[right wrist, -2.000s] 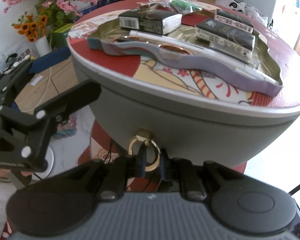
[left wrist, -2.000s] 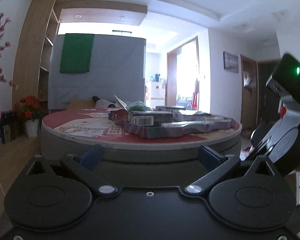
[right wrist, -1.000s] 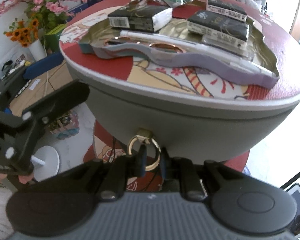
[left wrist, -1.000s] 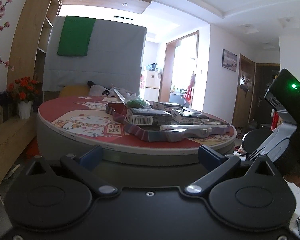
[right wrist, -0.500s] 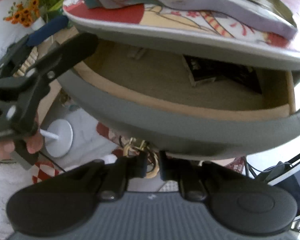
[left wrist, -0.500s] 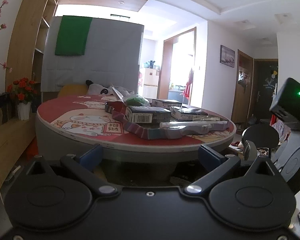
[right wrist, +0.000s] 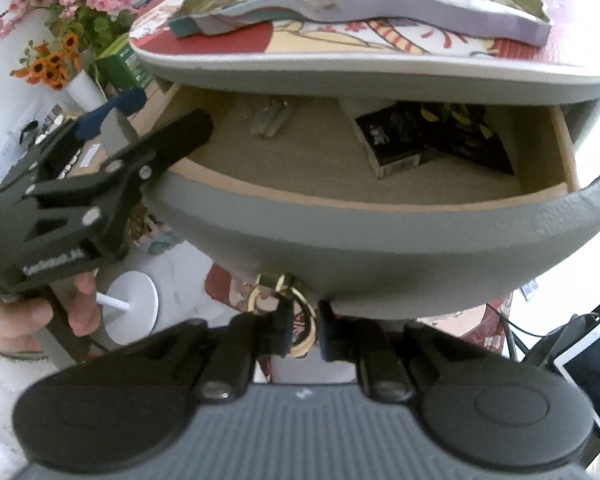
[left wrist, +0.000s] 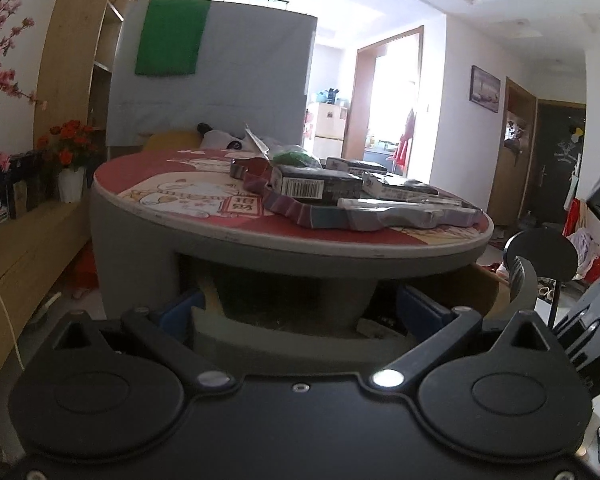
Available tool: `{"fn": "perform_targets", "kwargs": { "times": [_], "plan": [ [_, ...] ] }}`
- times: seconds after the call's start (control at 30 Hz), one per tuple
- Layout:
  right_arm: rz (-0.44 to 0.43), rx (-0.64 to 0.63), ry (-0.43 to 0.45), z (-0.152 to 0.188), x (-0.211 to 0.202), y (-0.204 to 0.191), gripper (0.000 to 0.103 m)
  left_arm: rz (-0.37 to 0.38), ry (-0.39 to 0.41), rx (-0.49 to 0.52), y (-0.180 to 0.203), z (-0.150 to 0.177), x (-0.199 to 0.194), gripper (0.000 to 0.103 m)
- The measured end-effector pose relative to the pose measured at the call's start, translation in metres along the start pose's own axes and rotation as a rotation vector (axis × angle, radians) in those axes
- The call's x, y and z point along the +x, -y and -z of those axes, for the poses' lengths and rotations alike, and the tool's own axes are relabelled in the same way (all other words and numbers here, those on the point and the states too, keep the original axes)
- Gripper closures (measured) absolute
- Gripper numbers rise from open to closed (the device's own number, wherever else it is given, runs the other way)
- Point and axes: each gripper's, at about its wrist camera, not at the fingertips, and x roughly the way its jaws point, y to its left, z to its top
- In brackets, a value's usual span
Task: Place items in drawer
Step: 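Open the right tool, release the ring pull and back away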
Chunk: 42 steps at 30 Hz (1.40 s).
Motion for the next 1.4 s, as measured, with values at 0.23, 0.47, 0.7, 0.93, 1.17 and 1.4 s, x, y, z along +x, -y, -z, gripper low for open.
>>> {"fn": "perform_targets", "kwargs": {
  "times": [0.23,0.47,0.7,0.93,1.17,1.4],
  "plan": [
    [-0.050,0.051,0.073,0.013,-0.013,0.006,0.084,-0.063,0.048,0.066,0.014,0.004,-0.011,0.000],
    [-0.009,-0.010,0.288,0.041,-0.038,0.005,0.062,-0.084,0.035,0.069,0.017,0.003,-0.017,0.000],
    [0.027,-0.055,0.697,0.097,-0.077,0.012,0.009,-0.096,0.022,0.078,0.018,0.000,-0.019,0.000],
    [0.269,-0.005,0.937,0.089,-0.078,0.036,0.001,-0.115,0.026,0.078,0.020,0.001,-0.020,0.000],
    [0.263,-0.019,0.937,0.066,-0.050,0.046,0.001,-0.129,0.031,0.076,0.020,0.001,-0.021,0.000],
    [0.263,-0.101,0.936,0.070,-0.034,0.035,0.001,-0.147,0.040,0.083,0.021,0.003,-0.025,0.000]
  ]
}}
